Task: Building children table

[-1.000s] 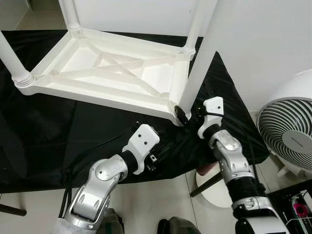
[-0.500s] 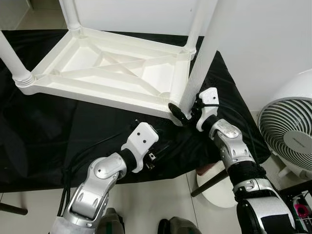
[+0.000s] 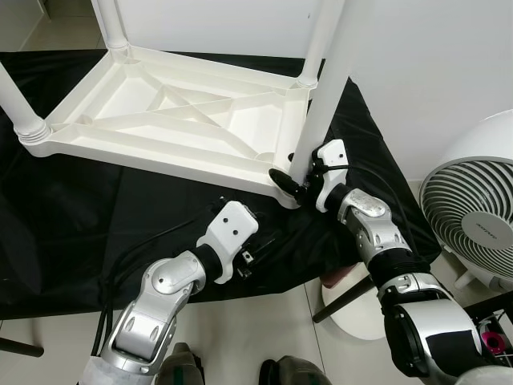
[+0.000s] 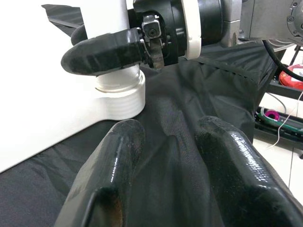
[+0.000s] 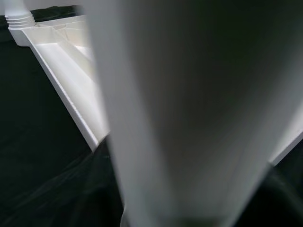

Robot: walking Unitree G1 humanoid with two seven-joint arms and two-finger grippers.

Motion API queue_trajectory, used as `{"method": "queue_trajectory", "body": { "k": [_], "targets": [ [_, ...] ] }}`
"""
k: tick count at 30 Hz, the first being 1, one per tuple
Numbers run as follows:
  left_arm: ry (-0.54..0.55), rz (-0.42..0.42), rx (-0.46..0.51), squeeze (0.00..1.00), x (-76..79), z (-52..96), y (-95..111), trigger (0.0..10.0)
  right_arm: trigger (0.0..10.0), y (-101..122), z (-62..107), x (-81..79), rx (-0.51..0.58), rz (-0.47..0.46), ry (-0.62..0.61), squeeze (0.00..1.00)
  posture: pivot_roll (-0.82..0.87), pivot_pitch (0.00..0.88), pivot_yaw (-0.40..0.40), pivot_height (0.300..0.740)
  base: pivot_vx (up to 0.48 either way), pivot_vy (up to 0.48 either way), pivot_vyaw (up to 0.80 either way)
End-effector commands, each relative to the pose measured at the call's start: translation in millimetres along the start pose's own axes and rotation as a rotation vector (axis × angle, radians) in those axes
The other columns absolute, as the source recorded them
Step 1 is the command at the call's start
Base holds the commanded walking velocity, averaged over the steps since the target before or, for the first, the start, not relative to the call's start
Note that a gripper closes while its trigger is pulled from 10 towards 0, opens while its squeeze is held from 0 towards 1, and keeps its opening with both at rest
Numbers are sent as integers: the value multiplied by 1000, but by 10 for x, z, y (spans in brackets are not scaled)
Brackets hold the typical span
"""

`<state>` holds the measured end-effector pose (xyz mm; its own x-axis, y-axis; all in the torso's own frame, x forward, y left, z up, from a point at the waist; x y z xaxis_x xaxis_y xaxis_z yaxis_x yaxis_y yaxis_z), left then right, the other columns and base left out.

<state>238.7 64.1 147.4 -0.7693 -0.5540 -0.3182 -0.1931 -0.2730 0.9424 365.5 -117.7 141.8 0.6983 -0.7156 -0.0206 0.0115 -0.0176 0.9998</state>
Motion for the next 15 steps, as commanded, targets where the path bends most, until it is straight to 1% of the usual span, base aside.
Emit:
{"method": "queue_trajectory", "body": {
  "k": [1, 7, 8, 9, 11, 12, 14, 15],
  "targets": [
    [34, 4, -9, 0, -8, 5, 5, 10000, 0, -67, -6, -38, -19, -14, 33, 0, 76, 55, -49, 740, 0, 0, 0],
    [32, 6, -7, 0, -8, -6, 7, 10000, 0, -61, 35, 8, -2, -19, 3, 0, 70, 57, -48, 740, 0, 0, 0],
    [30, 8, -6, 0, -4, -10, 9, 10000, 0, -53, 68, 49, 11, -17, -34, 0, 66, 59, -48, 740, 0, 0, 0],
    [30, 8, -6, 0, -4, -10, 9, 10000, 0, -53, 68, 49, 11, -17, -34, 0, 66, 59, -48, 740, 0, 0, 0],
    [28, 11, -6, 0, 3, -14, 3, 10000, 0, -78, 114, 140, -10, 5, -151, 0, 60, 62, -50, 740, 0, 0, 0],
    [28, 11, -6, 0, 3, -14, 3, 10000, 0, -78, 114, 140, -10, 5, -151, 0, 60, 62, -50, 740, 0, 0, 0],
    [27, 12, -6, 0, 11, -16, 0, 10000, 0, -97, 146, 184, -19, 8, -218, 0, 58, 63, -50, 740, 0, 0, 0],
    [26, 13, -6, 0, 19, -18, 0, 10000, 0, -106, 161, 177, -14, 11, -241, 0, 54, 65, -51, 740, 0, 0, 0]
  ]
}}
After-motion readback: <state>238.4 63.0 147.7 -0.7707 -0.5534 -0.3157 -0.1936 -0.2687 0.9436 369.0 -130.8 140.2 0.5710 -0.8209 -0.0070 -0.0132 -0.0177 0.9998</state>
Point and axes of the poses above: a point about 5 cm out from each wrist's last joint towards the gripper, its own z axis pointing back from the gripper into the wrist, its own y axis along the axis of the wrist's last joint, x = y × z, the point moved 1 cm from there along -z, pointing out of the wrist towards the gripper, and after that the axes turned 8 degrees about -z, right-handed, at the moved point
